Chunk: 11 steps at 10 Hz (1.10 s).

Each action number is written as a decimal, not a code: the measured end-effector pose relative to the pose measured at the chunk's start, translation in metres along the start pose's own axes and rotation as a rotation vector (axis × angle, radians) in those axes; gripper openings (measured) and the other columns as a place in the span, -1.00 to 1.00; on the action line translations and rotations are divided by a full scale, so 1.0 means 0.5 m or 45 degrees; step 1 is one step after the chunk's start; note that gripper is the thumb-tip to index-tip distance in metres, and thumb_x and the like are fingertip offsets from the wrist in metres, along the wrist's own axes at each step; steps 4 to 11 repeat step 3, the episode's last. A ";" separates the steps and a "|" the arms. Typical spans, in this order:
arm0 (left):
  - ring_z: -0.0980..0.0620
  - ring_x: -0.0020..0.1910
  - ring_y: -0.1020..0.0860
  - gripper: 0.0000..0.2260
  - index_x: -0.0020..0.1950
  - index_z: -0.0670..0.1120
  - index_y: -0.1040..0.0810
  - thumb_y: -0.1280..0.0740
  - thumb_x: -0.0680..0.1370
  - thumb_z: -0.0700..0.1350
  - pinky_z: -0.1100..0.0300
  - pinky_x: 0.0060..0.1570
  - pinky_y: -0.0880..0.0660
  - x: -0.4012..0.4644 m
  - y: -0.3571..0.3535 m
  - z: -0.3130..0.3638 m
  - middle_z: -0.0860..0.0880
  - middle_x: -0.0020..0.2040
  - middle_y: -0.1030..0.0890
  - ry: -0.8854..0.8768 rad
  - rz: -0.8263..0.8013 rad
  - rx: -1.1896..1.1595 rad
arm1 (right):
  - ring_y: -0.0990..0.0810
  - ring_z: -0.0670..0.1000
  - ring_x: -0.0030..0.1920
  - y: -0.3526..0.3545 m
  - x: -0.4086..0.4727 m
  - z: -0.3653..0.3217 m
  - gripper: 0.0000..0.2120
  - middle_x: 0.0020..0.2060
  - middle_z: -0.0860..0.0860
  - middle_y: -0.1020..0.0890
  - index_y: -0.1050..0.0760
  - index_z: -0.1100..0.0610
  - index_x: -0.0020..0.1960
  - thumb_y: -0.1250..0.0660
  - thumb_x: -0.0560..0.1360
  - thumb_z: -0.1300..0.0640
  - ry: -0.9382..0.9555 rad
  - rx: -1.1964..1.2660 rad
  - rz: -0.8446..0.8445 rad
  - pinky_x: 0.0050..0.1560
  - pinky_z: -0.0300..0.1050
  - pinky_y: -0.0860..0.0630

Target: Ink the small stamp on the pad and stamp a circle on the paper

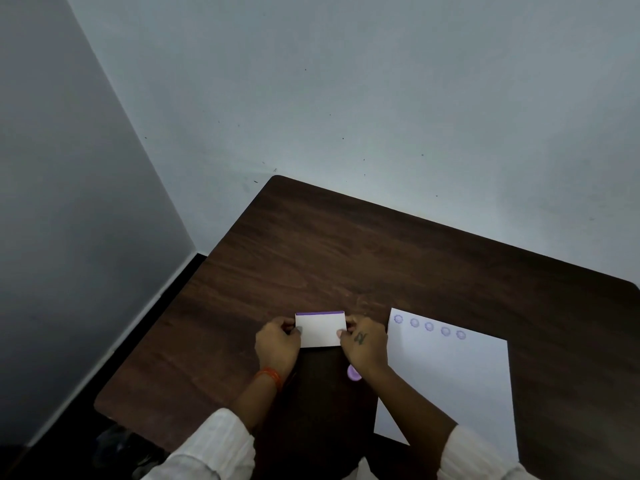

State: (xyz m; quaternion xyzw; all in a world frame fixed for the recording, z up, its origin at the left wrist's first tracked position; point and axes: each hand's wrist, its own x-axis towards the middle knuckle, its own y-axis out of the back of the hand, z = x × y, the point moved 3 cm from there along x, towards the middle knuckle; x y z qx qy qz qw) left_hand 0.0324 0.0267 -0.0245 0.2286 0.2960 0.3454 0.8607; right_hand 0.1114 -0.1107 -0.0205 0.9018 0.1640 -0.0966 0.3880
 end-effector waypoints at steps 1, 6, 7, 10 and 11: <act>-0.15 0.11 -0.57 -0.78 0.10 -0.19 -0.59 -0.36 0.49 -0.14 0.08 0.12 -0.47 0.001 0.003 -0.001 -0.19 0.09 -0.64 0.003 -0.001 -0.022 | -0.65 0.09 -0.02 0.001 0.005 -0.002 -0.74 0.02 0.14 -0.69 -0.56 0.22 0.13 -0.38 0.45 0.20 0.029 -0.029 -0.034 -0.02 -0.19 -0.52; -0.08 0.06 -0.53 -0.76 0.08 -0.12 -0.55 -0.25 0.55 0.01 0.07 0.05 -0.44 -0.010 0.015 0.019 -0.16 0.12 -0.57 -0.130 0.117 -0.073 | -0.60 0.04 -0.05 0.040 0.005 -0.018 -0.71 -0.02 0.15 -0.67 -0.56 0.22 0.06 -0.29 0.50 0.02 0.146 -0.032 0.172 -0.06 -0.15 -0.52; -0.08 0.06 -0.53 -0.76 0.08 -0.12 -0.55 -0.25 0.55 0.01 0.07 0.05 -0.44 -0.010 0.015 0.019 -0.16 0.12 -0.57 -0.130 0.117 -0.073 | -0.60 0.04 -0.05 0.040 0.005 -0.018 -0.71 -0.02 0.15 -0.67 -0.56 0.22 0.06 -0.29 0.50 0.02 0.146 -0.032 0.172 -0.06 -0.15 -0.52; -0.08 0.06 -0.53 -0.76 0.08 -0.12 -0.55 -0.25 0.55 0.01 0.07 0.05 -0.44 -0.010 0.015 0.019 -0.16 0.12 -0.57 -0.130 0.117 -0.073 | -0.60 0.04 -0.05 0.040 0.005 -0.018 -0.71 -0.02 0.15 -0.67 -0.56 0.22 0.06 -0.29 0.50 0.02 0.146 -0.032 0.172 -0.06 -0.15 -0.52; -0.08 0.06 -0.53 -0.76 0.08 -0.12 -0.55 -0.25 0.55 0.01 0.07 0.05 -0.44 -0.010 0.015 0.019 -0.16 0.12 -0.57 -0.130 0.117 -0.073 | -0.60 0.04 -0.05 0.040 0.005 -0.018 -0.71 -0.02 0.15 -0.67 -0.56 0.22 0.06 -0.29 0.50 0.02 0.146 -0.032 0.172 -0.06 -0.15 -0.52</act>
